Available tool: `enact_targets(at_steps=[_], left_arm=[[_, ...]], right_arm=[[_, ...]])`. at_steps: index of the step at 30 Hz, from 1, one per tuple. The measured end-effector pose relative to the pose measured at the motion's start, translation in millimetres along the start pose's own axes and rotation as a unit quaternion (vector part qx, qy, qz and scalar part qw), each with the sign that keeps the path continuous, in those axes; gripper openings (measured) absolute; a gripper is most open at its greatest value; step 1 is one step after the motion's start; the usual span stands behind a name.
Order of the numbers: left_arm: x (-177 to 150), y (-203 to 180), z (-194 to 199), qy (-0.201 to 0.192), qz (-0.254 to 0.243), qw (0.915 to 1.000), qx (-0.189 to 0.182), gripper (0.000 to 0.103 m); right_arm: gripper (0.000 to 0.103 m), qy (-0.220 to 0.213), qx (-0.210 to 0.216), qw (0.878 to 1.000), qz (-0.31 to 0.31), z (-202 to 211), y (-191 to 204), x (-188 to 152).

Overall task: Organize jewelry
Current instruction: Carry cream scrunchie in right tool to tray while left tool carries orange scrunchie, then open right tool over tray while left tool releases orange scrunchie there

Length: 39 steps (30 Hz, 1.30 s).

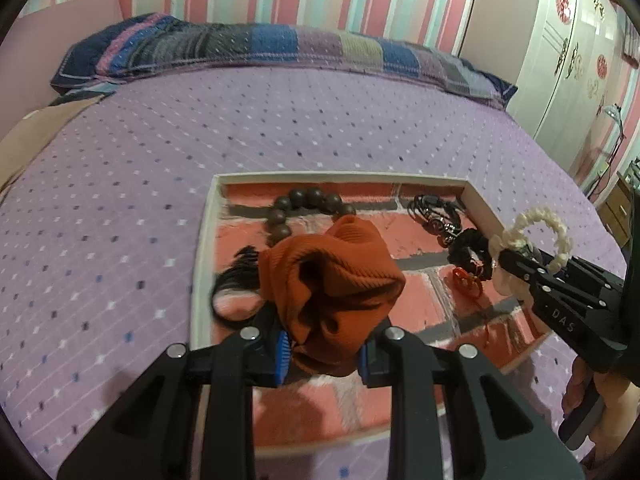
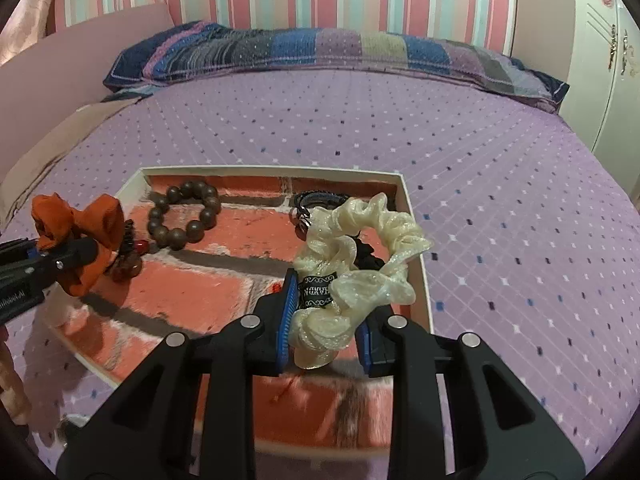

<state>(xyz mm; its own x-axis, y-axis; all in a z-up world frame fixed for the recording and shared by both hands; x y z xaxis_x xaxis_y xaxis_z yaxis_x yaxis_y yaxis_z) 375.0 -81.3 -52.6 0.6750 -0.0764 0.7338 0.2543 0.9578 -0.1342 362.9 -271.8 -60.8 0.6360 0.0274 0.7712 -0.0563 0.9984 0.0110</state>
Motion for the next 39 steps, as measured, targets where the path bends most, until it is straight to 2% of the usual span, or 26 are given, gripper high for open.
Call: enact_targets(at_steps=[4,10,23,25,28,30,32,34,39], left_arm=[[1.1,-6.4,-25.3,0.015,-0.005,0.9999,-0.001,0.026],[2.8,-9.7,-41.6,0.021,0.000,0.9998,-0.006,0.026],[9.3,-16.1,-47.4,0.019,-0.015,0.9997,0.001,0.031],[9.2,-16.6,-47.2,0.020,-0.017,0.9996,0.005,0.032],[9.4,-18.5,-46.3,0.018,-0.024,0.9994,0.013,0.036],[10.0,-19.2,-46.0,0.017,-0.025,0.9994,0.018,0.042],[10.4,-19.4,-46.0,0.017,-0.023,0.9995,0.016,0.044],[10.6,-19.8,-46.4,0.017,-0.024,0.9994,0.016,0.045],[9.7,-21.3,-44.9,0.016,-0.027,0.9994,0.017,0.051]], right_arm=[[0.026,0.011,-0.001,1.000,-0.008,-20.9,-5.3,2.3],[0.026,0.018,-0.003,1.000,-0.009,-36.0,-9.3,4.1],[0.029,0.024,-0.001,1.000,-0.012,-47.3,-11.0,6.0],[0.034,0.026,0.001,1.000,-0.010,-48.1,-9.0,6.5],[0.037,0.023,-0.003,1.000,-0.008,-47.7,-8.1,7.0],[0.045,0.024,0.000,1.000,-0.013,-47.7,-9.5,7.4],[0.048,0.023,0.003,1.000,-0.014,-46.7,-10.4,7.8],[0.058,0.021,0.001,1.000,-0.011,-45.2,-10.4,8.2],[0.069,0.013,0.000,1.000,-0.008,-40.7,-9.5,9.5]])
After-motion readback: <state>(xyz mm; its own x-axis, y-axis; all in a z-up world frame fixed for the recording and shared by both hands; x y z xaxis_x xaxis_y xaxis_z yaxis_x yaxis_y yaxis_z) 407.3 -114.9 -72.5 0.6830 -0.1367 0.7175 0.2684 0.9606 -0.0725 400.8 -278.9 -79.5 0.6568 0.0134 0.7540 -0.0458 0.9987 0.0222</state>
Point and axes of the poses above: each gripper's, at about its wrist camera, not at the fingertips, and z roughly against the way its jaws point, y to its left, x to its top, the point moved 2 cm from there along -z, roughly the way its jaws point, and after that the axes turned 6 degrees about -y, right-handed, at the moved point
